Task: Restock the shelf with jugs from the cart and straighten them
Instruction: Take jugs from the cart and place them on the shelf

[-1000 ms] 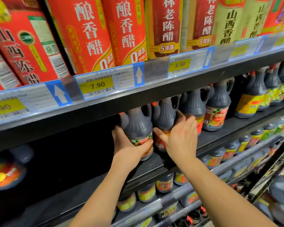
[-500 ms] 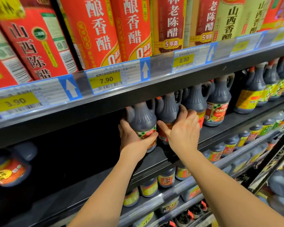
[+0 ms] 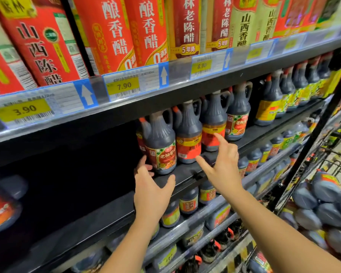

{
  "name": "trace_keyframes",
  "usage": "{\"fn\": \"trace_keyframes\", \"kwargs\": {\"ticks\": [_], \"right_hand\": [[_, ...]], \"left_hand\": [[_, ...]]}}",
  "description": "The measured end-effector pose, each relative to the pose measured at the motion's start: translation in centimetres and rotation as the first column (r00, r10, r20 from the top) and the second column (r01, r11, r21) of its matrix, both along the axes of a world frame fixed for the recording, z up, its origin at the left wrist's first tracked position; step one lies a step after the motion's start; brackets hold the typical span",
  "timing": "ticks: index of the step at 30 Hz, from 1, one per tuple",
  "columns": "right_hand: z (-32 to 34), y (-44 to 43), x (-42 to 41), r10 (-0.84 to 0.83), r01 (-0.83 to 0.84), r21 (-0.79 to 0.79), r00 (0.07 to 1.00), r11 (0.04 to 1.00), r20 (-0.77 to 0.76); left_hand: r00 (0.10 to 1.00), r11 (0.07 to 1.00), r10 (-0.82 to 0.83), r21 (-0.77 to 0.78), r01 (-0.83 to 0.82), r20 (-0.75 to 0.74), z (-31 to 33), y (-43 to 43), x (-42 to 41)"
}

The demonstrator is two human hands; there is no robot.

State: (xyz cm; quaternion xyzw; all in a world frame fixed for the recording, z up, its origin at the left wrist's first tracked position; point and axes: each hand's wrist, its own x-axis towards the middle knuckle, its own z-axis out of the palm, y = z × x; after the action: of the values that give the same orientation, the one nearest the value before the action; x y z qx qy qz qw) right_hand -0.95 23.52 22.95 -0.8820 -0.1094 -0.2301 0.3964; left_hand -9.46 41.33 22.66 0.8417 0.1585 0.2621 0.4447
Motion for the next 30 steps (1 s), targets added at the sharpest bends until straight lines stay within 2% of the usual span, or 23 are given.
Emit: {"fn": "trace_keyframes", "kwargs": {"ticks": [3, 6, 15, 21, 27, 30], "right_hand": [[-1.4, -2.4, -1.4, -0.042, 0.043, 0.04, 0.998, 0.998, -0.04], [-3.0, -5.5, -2.6, -0.088, 0.094, 0.075, 0.993, 0.993, -0.074], [-8.5, -17.7, -5.7, -0.355, 0.365, -0.006, 0.902, 0.931, -0.245], [-14.6, -26.5, -7.6, -0.452, 0.494, -0.043, 0.755, 0.869, -0.475], [-21.2, -33.6, -9.8, -0.48, 0.585, -0.105, 0.536, 0.804, -0.694], [-24.4, -36.0, -11.0, -0.468, 0.577, -0.165, 0.428, 0.8, -0.773]], "left_hand": [[0.992, 0.994, -0.088, -0.055, 0.093, 0.088, -0.3, -1.9, -0.8], [0.969, 0.968, -0.226, -0.09, 0.235, 0.098, -0.8, -4.6, -0.6], [0.822, 0.831, -0.556, -0.105, 0.546, -0.125, -5.9, -16.3, 2.6], [0.644, 0.722, -0.681, -0.179, 0.668, -0.348, -11.8, -24.3, 5.8], [0.466, 0.654, -0.693, -0.207, 0.728, -0.55, -18.0, -31.3, 7.9], [0.355, 0.612, -0.678, -0.226, 0.758, -0.644, -20.9, -33.8, 8.1]]}}
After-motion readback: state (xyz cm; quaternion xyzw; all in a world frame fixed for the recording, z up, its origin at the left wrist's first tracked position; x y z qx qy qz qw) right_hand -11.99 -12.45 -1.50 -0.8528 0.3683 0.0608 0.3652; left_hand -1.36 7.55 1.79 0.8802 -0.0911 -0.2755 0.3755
